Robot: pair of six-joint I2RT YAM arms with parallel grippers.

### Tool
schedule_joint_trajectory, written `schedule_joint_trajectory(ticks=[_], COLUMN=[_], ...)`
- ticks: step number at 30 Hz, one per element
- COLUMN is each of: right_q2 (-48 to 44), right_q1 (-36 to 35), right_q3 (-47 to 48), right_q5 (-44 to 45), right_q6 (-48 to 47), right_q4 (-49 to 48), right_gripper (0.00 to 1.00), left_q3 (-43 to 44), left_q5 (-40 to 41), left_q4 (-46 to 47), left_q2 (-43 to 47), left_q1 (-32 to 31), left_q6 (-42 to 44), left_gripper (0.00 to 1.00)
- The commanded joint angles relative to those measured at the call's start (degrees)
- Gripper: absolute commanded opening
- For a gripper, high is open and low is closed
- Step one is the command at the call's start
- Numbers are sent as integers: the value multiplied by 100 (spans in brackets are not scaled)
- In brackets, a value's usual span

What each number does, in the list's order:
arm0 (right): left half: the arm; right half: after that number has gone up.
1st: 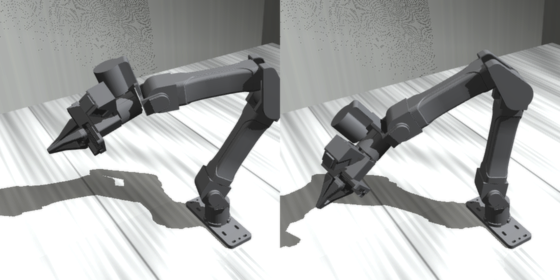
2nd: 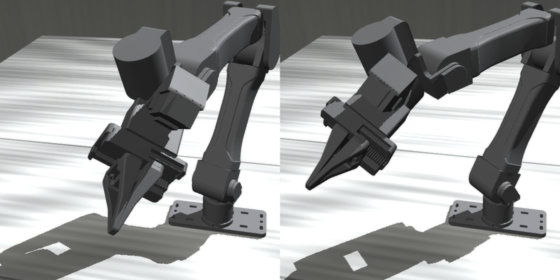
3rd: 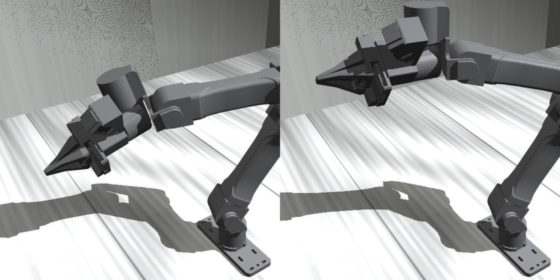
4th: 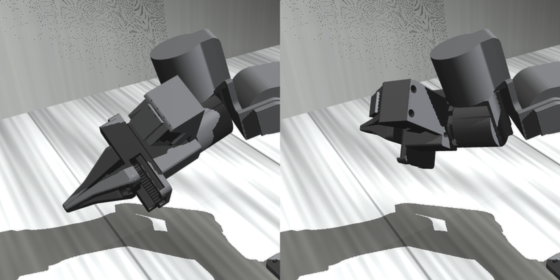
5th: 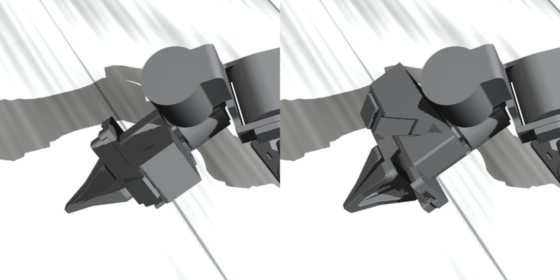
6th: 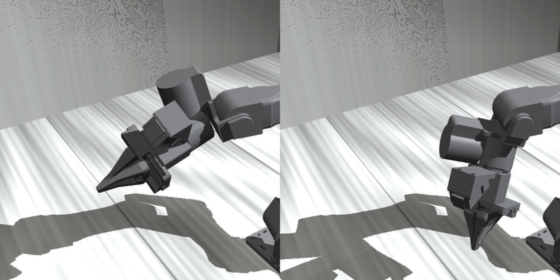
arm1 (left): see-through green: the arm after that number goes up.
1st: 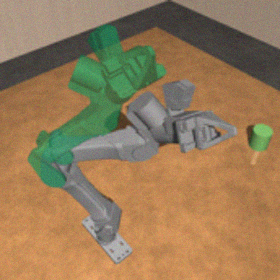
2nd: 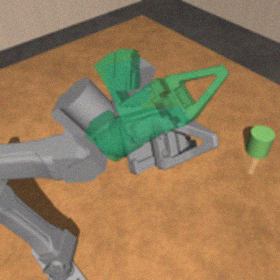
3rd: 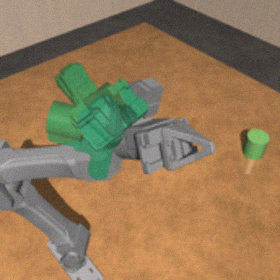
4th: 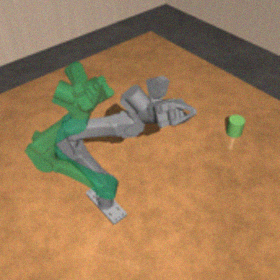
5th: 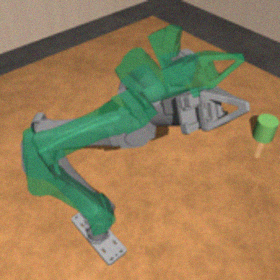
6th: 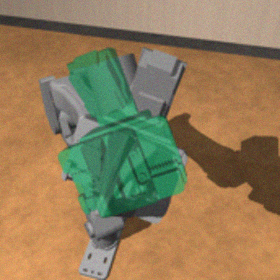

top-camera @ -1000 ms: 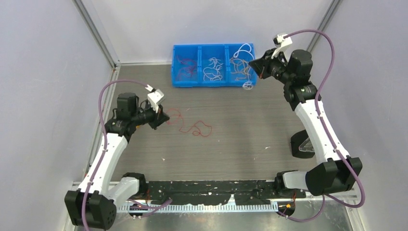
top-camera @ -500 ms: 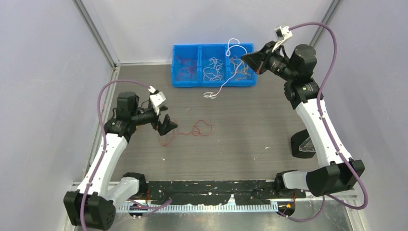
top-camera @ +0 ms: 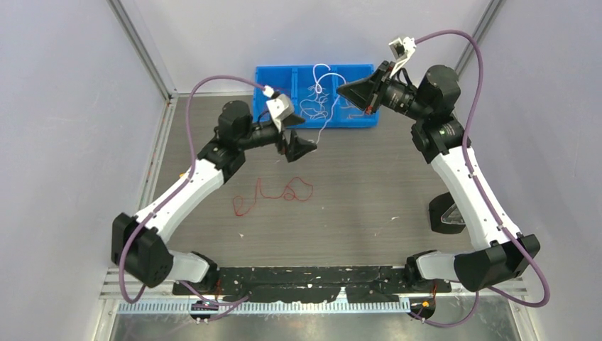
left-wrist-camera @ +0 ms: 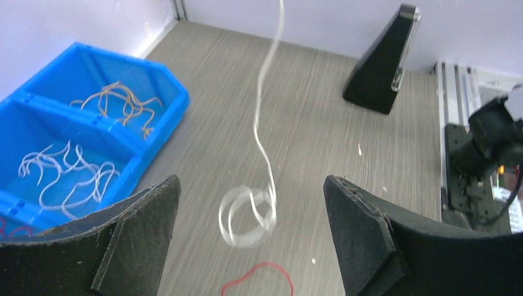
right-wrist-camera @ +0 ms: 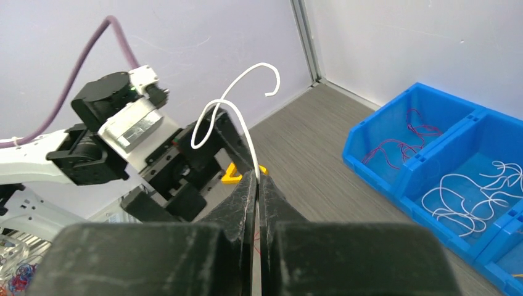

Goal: Untangle the cables

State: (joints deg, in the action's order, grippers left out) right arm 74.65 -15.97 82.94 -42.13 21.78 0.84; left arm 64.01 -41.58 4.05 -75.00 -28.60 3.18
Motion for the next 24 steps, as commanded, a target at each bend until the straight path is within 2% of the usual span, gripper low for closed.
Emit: schedule_joint_trajectory(ticks=[1, 3, 8, 9, 12, 13, 17, 24], right_q2=[2, 12, 46, 57, 63, 81, 243, 710], right_q1=[-61, -83, -91, -91, -67, -53, 68, 6], right_q3=[328, 336, 392, 397, 314, 239, 64, -292], right_q5=[-56, -44, -8, 2, 47, 64, 213, -170], right_q6=[151, 214, 425, 426, 389, 386, 359, 428], right_q4=[-287, -309, -428, -428, -387, -377, -222, 291], right_gripper=[5, 5, 5, 5, 5, 5, 6, 5], left_q3=[887, 1167, 1508, 1472, 1392, 1369, 1307, 1493], left_q5=[268, 275, 12, -12, -149, -231, -458, 43], left_q4=[998, 1151, 1062, 1129, 1355, 1455, 1803, 2347], left_q2=[-539, -777, -1070, -1051, -934, -886, -656, -515], left_q1=[-260, -302, -346, -348, -348, -354, -356, -356], left_q6=[-608, -728, -768, -757, -845, -912, -1038, -1205], left_gripper=[86, 81, 61, 53, 3, 0, 0, 0])
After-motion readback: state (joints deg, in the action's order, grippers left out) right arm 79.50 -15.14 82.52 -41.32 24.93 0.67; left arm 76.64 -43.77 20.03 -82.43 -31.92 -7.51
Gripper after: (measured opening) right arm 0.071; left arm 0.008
